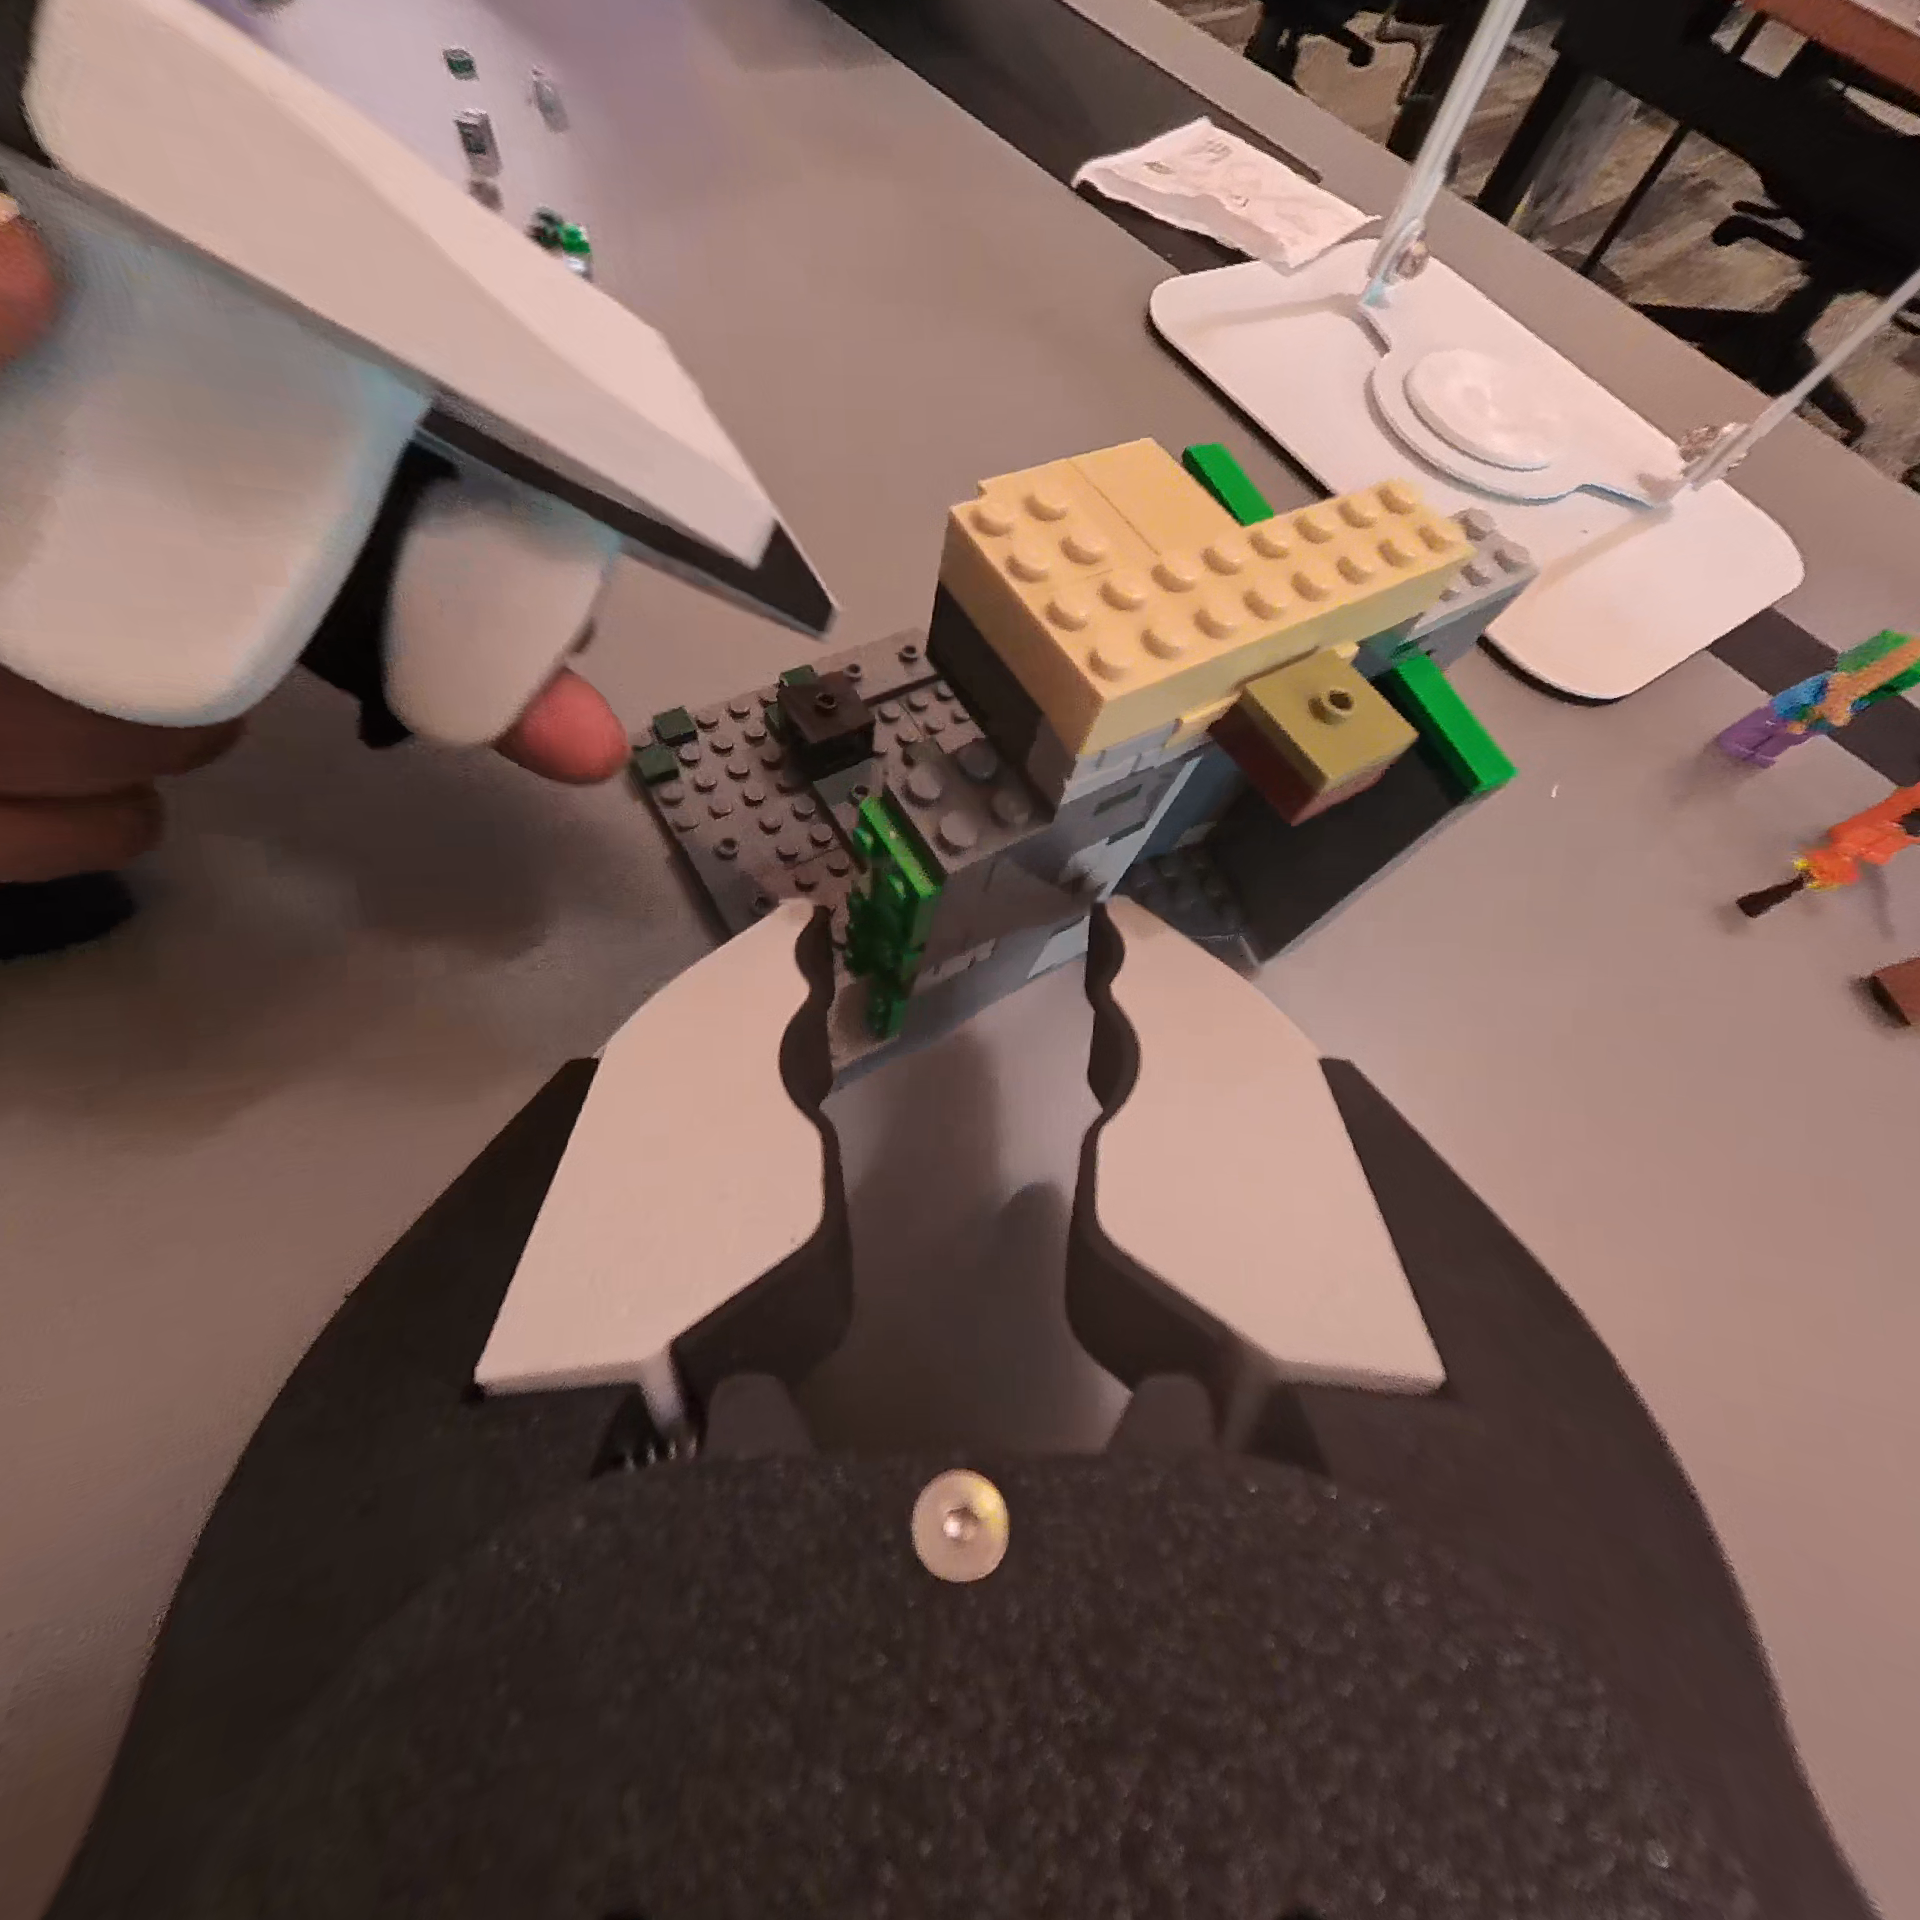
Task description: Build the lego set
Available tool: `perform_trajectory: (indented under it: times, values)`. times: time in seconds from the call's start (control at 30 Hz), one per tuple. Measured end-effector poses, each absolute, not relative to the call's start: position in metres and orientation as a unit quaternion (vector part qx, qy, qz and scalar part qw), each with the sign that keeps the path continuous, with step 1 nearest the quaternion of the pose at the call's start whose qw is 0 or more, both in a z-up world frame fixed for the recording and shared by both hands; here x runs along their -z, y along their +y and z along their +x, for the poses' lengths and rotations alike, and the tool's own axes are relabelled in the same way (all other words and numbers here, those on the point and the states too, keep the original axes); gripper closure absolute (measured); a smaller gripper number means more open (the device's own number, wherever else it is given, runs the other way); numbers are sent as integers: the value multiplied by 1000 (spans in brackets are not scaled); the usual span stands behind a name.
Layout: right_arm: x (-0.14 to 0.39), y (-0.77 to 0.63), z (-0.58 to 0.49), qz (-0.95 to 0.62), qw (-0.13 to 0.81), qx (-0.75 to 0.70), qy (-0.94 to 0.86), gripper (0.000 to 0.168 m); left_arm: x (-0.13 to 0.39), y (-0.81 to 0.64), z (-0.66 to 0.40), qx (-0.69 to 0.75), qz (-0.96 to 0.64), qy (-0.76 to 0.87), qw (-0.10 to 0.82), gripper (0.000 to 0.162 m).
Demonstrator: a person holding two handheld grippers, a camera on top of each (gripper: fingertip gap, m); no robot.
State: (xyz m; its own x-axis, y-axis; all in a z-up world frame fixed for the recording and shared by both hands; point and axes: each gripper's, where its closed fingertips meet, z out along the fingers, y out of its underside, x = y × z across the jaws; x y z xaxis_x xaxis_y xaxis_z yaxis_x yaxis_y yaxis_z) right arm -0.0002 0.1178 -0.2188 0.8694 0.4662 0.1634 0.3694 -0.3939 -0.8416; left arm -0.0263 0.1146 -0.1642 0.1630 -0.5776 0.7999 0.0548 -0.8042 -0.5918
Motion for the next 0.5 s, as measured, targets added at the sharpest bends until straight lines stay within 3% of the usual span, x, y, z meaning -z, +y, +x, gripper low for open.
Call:
perform_trajectory:
  times: [0.33,0.5]
  values:
    - [220,130,-3,-847,493,-2,-200,115,154,158,-66,410,-710,282,498,138]
    - [218,139,2,-847,503,8,-170,120,143,161,-75,360,-688,278,565,144]
